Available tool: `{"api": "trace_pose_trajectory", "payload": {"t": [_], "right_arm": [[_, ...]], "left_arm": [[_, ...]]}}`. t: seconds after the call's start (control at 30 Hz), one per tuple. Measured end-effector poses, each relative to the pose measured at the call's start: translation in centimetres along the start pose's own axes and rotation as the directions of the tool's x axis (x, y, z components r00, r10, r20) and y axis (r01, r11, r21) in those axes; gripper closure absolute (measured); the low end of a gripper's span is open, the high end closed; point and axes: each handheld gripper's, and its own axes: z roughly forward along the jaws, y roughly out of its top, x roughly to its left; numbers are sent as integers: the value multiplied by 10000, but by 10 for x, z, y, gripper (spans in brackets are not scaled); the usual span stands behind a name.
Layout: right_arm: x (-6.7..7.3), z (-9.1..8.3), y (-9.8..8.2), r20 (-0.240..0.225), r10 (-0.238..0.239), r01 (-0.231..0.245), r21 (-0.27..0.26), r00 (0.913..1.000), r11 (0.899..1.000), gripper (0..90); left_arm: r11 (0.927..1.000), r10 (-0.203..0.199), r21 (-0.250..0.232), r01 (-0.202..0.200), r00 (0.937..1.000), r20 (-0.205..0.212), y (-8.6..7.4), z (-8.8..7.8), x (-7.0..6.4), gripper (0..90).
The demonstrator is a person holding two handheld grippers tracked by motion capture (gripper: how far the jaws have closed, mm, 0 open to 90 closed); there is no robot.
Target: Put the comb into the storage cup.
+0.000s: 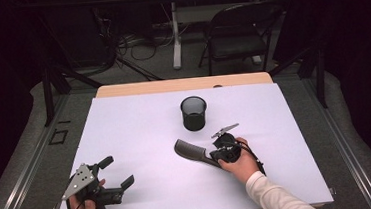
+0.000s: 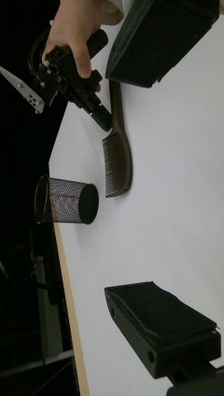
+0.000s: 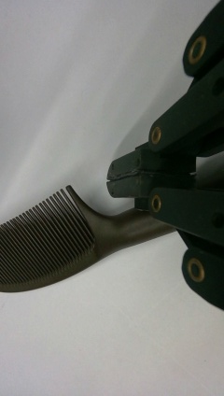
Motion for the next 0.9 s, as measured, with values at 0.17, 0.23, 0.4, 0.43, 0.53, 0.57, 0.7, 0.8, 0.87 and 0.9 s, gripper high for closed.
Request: {"api": "trace_pose_trajectory", "payload": {"t": [0.17, 0.23, 0.4, 0.43, 0.53, 0.57, 0.7, 0.8, 0.87, 0.9], "right_arm": [[5, -1, 0, -107, -39, 41, 137, 9999, 9999, 900], [5, -1, -1, -130, -136, 138, 122, 9998, 9998, 900], [5, -1, 0, -127, -127, 129, 139, 9998, 9998, 898], [5, -1, 0, -108, -141, 143, 164, 9998, 9998, 892], [4, -2, 1, -87, -162, 163, 157, 9998, 9997, 880], [4, -2, 1, -87, -162, 163, 157, 9998, 9997, 880], [3, -5, 2, -133, -175, 175, 38, 9998, 9998, 858], [4, -8, 3, -140, -210, 209, -48, 9997, 9998, 840], [4, -11, 5, -181, -251, 249, -147, 9995, 9996, 827], [5, -13, 7, -194, -334, 330, -194, 9993, 9993, 811]], "left_arm": [[10000, -13, 6, 13, 10000, 20, 0, 0, 0, 4], [10000, -19, 4, 19, 10000, 21, 0, 0, 0, 4], [10000, -18, 1, 18, 10000, 11, 0, 0, 0, 4], [10000, -24, 6, 24, 10000, -17, 0, 0, 0, 4], [10000, -19, 8, 19, 10000, 27, 0, 0, 0, 4], [10000, -15, 10, 15, 10000, 26, 0, 0, 0, 4], [10000, -14, 7, 14, 10000, 18, 0, 0, 0, 4], [10000, -14, 11, 14, 10000, -13, 0, 0, 0, 4], [10000, -12, 13, 12, 10000, -4, 0, 0, 0, 4], [10000, -8, 14, 8, 10000, -5, 0, 0, 0, 4]]}}
